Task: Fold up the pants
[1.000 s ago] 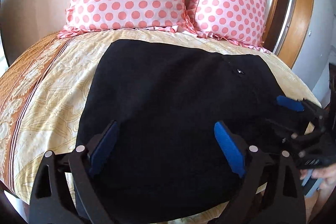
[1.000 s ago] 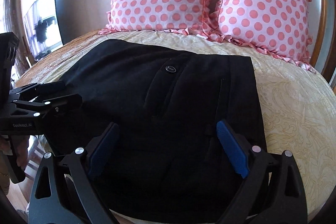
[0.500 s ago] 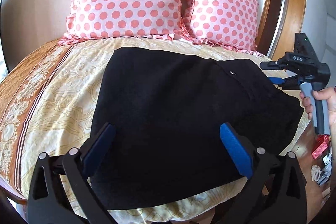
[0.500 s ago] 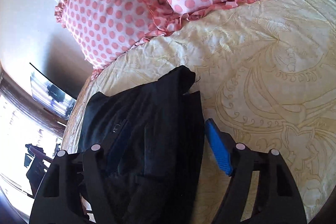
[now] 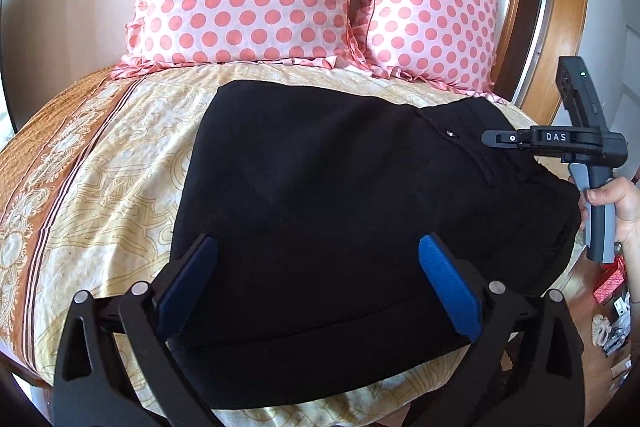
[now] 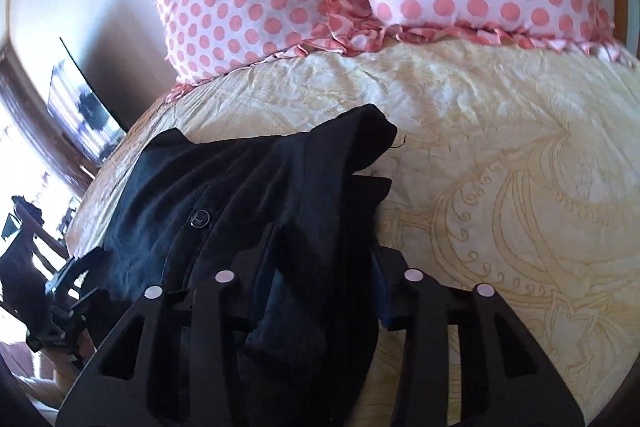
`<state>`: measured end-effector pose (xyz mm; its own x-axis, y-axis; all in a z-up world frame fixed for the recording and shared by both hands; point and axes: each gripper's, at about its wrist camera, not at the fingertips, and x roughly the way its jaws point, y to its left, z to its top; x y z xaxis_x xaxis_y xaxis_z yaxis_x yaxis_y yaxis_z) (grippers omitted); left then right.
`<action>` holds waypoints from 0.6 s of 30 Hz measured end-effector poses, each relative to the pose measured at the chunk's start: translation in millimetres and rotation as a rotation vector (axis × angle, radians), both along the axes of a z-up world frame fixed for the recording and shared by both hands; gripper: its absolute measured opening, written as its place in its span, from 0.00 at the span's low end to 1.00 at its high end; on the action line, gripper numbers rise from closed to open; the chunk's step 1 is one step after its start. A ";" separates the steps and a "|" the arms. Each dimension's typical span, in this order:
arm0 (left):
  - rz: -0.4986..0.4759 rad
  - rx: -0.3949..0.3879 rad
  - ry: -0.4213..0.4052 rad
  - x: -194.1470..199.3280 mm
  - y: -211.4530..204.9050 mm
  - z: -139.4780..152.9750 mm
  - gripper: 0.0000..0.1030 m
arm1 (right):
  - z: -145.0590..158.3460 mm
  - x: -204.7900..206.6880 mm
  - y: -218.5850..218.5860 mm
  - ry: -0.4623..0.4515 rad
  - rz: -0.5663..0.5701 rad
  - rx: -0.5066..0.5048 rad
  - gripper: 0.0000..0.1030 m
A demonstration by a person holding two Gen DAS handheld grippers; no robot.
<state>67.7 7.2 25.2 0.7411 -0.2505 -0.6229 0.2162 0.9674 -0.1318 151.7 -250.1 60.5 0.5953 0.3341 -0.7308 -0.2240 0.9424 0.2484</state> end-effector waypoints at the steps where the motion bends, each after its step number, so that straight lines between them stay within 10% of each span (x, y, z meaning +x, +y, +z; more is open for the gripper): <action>1: 0.001 0.002 0.001 0.6 -0.2 -0.2 0.98 | 2.8 -4.8 8.4 -0.032 0.037 -0.049 0.37; 12: -0.013 -0.076 0.010 5.7 17.7 10.6 0.98 | -16.0 10.4 -17.2 0.088 -0.051 0.072 0.58; 18: 0.035 -0.240 0.071 42.8 63.5 26.1 0.98 | -2.8 -3.4 -2.9 -0.018 0.034 0.036 0.21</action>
<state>110.5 70.7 51.3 0.7084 -0.3725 -0.5996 0.1648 0.9132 -0.3727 148.3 -253.1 57.6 0.5964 0.3799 -0.7071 -0.2605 0.9248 0.2772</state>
